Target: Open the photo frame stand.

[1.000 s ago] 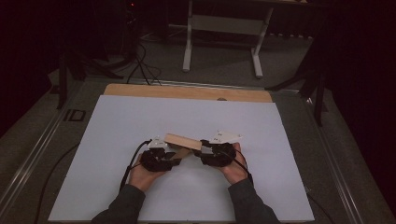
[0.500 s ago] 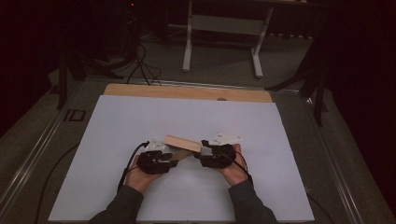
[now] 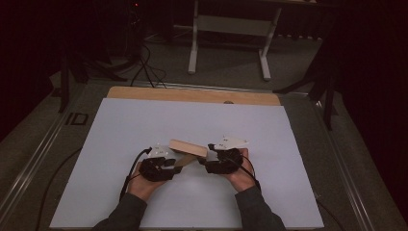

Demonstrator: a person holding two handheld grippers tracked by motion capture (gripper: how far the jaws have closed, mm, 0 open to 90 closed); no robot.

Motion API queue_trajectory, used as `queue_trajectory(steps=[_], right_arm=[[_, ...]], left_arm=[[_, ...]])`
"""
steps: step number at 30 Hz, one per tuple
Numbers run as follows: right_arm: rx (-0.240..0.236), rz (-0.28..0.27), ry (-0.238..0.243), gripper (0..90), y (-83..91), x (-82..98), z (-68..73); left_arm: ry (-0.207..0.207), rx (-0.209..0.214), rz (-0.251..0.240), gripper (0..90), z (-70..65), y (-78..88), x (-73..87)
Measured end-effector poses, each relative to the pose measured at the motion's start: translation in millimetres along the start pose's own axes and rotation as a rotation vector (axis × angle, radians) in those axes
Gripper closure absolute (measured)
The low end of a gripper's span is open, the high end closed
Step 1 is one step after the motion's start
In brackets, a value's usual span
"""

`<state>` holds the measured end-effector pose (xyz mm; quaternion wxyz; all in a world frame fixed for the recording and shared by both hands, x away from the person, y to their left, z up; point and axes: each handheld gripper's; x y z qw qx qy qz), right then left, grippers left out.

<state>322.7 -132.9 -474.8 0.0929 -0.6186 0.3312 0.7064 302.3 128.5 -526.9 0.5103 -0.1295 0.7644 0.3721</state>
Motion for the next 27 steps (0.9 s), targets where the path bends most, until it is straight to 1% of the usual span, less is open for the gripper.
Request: queue_trajectory(steps=[4,6,9,11,12,16,20,24,27], right_arm=[[-0.009,0.009,-0.005,32.2,-0.6,0.8,-1.0],[-0.015,0.031,0.006,30.4,-2.1,2.2,-0.6],[-0.024,0.039,0.008,28.8,-2.5,2.8,0.5],[-0.024,0.042,0.019,28.5,-1.9,2.7,1.0],[-0.027,0.044,0.022,29.0,-1.4,2.5,1.0],[-0.025,0.039,0.025,29.4,0.6,1.8,-0.4],[-0.012,0.038,0.064,27.5,3.2,0.5,1.2],[-0.024,0.037,0.077,25.3,3.0,-0.6,2.8],[-0.028,0.023,0.074,24.1,5.3,-2.7,2.7]], left_arm=[[0.003,-0.006,0.000,55.0,2.0,0.8,-0.1],[0.011,-0.011,-0.004,54.9,2.4,1.8,-0.5],[0.019,-0.015,-0.010,54.9,1.1,4.6,-1.5],[0.013,-0.014,-0.016,54.8,0.2,6.7,-2.7],[0.016,-0.013,-0.022,54.8,-0.3,7.4,-3.3],[0.017,-0.008,-0.028,54.8,0.1,9.0,-4.6],[0.020,-0.007,-0.033,54.8,-0.3,10.4,-5.2],[0.011,-0.012,-0.035,54.8,0.0,12.4,-6.9],[0.013,-0.014,-0.044,55.0,1.0,15.1,-8.6]])
Point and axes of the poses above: each handheld gripper's, and its own axes: y roughly backward along the jaws, x roughly out of its underside, z roughly to its left, and after that the axes turned 13 degrees about -z, right-handed
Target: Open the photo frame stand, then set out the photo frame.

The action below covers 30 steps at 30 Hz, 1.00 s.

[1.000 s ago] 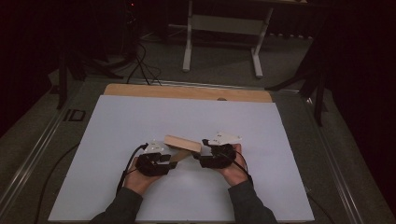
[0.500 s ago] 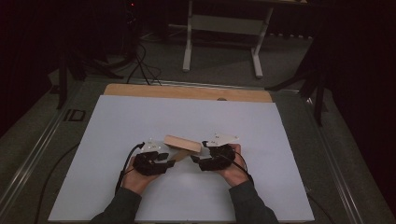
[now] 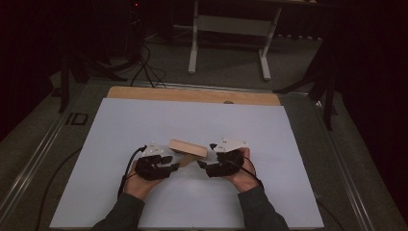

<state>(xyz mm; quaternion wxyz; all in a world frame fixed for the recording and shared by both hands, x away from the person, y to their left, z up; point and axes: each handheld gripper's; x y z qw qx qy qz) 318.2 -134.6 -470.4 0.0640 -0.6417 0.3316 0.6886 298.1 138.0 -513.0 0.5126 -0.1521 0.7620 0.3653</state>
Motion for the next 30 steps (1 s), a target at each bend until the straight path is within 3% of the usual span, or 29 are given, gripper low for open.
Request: queue_trajectory(steps=[6,13,19,20,23,24,30], right_arm=[[-0.016,-0.043,-0.002,22.3,11.2,-8.1,-1.6],[-0.025,-0.115,-0.057,24.5,21.8,-15.6,-6.3],[0.028,-0.184,-0.096,29.8,29.8,-17.2,-13.6],[0.056,-0.198,-0.116,32.6,31.8,-17.0,-17.1],[0.073,-0.204,-0.136,37.5,32.6,-15.0,-21.1],[0.105,-0.206,-0.164,43.9,32.2,-10.9,-25.6],[0.146,-0.203,-0.201,52.9,27.3,-4.5,-30.2]], left_arm=[[-0.012,-0.009,-0.015,56.5,0.3,4.9,-3.7],[-0.046,-0.016,-0.015,57.0,-5.0,5.7,-5.7],[-0.066,-0.010,-0.026,57.9,-8.3,6.6,-7.3],[-0.068,-0.012,-0.026,59.4,-8.4,6.7,-7.2],[-0.070,-0.005,-0.027,64.4,-10.1,6.3,-7.0],[-0.073,-0.001,-0.027,65.3,-11.0,6.3,-7.4],[-0.095,0.001,-0.026,69.0,-14.6,5.5,-9.0]])
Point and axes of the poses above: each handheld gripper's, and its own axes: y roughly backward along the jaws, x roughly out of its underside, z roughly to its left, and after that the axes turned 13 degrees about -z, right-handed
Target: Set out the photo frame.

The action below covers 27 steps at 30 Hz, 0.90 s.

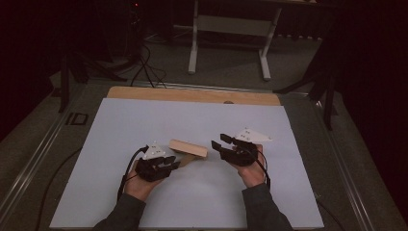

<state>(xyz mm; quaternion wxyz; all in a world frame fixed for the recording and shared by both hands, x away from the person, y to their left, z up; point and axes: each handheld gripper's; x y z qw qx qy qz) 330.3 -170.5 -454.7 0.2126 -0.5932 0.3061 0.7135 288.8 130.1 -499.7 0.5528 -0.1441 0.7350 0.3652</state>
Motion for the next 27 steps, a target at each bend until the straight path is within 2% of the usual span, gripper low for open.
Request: queue_trajectory(steps=[2,3,4,5,6,8,9,10,13,18,27], right_arm=[[0.001,0.012,-0.016,61.9,-5.3,5.6,-2.2],[0.001,0.012,-0.016,61.9,-5.3,5.6,-2.2],[-0.017,0.026,-0.012,68.1,-9.0,8.7,-2.0],[-0.017,0.026,-0.012,68.1,-9.0,8.7,-2.0],[-0.017,0.030,-0.009,70.3,-10.8,9.7,-1.3],[-0.016,0.032,-0.005,78.0,-15.5,11.5,0.0],[-0.016,0.032,-0.005,78.0,-15.5,11.5,0.0],[-0.018,0.033,-0.011,83.4,-18.6,12.9,0.5],[-0.029,0.037,-0.023,88.2,-22.9,16.0,0.5],[-0.040,0.040,-0.040,89.4,-27.8,18.4,1.7],[-0.048,0.050,-0.042,89.5,-31.7,20.5,3.7]], left_arm=[[-0.008,-0.005,0.000,70.1,-0.8,0.3,-1.1],[-0.008,-0.005,0.000,70.5,-0.8,0.3,-1.1],[-0.023,-0.014,-0.009,72.2,-2.3,1.2,-2.2],[-0.023,-0.014,-0.009,75.7,-2.3,1.2,-2.2],[-0.042,-0.018,-0.022,75.7,-3.6,2.5,-3.0],[-0.063,-0.027,-0.034,82.8,-6.2,3.2,-5.3],[-0.063,-0.027,-0.034,84.6,-6.2,3.2,-5.3],[-0.069,-0.030,-0.033,86.6,-6.5,2.6,-6.4],[-0.066,-0.027,-0.025,89.4,-5.6,1.1,-7.2],[-0.038,-0.044,-0.031,89.6,-2.8,-2.5,-9.7],[-0.024,-0.067,-0.043,89.7,-0.5,-8.1,-16.4]])
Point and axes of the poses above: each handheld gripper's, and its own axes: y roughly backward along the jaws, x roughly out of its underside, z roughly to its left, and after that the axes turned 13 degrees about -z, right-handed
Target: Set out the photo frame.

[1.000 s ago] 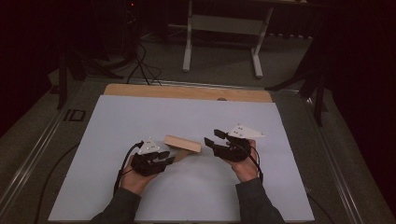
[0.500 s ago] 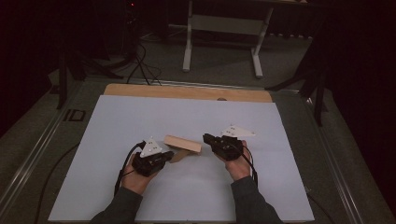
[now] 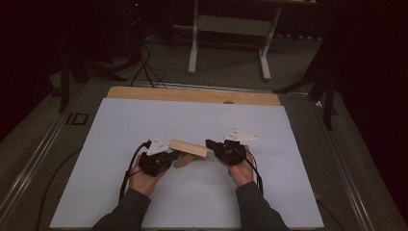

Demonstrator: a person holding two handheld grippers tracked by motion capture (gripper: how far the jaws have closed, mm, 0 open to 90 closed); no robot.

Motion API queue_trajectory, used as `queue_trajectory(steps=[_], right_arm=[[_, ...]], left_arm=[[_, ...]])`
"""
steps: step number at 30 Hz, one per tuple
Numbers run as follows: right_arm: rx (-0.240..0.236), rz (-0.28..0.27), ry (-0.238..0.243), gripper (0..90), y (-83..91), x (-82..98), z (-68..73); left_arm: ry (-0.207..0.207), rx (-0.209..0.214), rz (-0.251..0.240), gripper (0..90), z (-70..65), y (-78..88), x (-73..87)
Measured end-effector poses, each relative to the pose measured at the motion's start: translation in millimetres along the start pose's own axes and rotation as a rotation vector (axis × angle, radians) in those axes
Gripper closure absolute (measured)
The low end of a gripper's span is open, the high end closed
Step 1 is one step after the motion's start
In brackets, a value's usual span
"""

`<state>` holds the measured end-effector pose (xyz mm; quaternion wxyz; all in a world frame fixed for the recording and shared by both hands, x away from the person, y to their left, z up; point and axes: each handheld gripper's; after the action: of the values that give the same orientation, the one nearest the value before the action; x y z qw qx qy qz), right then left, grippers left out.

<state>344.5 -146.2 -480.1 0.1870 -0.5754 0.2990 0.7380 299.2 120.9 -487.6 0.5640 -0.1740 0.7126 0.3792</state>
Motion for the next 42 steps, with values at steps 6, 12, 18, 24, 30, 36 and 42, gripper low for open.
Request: queue_trajectory(steps=[6,12,18,24,30,36,42], right_arm=[[-0.019,0.000,0.000,89.5,0.0,-0.8,1.5],[-0.022,0.005,0.001,89.5,0.3,-0.6,1.4],[-0.025,0.009,0.005,89.5,0.9,-0.6,2.5],[-0.035,0.025,0.018,89.5,-0.4,1.6,5.7],[-0.034,0.043,0.040,89.5,-2.0,3.8,10.2],[-0.028,0.052,0.033,89.5,-1.5,8.4,8.5],[-0.014,0.064,0.022,89.4,-1.8,12.6,6.0]], left_arm=[[-0.008,-0.001,0.018,89.7,-2.5,-6.2,0.2],[0.001,-0.001,0.010,89.7,-4.2,-9.1,-0.7],[0.006,0.008,0.010,89.7,-6.0,-12.0,-0.9],[-0.003,0.026,0.007,89.7,-10.0,-14.0,-0.1],[-0.011,0.036,0.010,89.7,-14.5,-15.2,0.1],[-0.020,0.049,0.018,89.7,-19.3,-17.6,0.8],[-0.021,0.050,0.019,89.7,-20.0,-17.8,0.7]])
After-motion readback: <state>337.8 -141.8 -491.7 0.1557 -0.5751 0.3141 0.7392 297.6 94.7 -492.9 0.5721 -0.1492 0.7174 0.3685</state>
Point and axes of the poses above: each handheld gripper's, and its own axes: y roughly backward along the jaws, x roughly out of its underside, z roughly to its left, and after that the axes turned 13 degrees about -z, right-handed
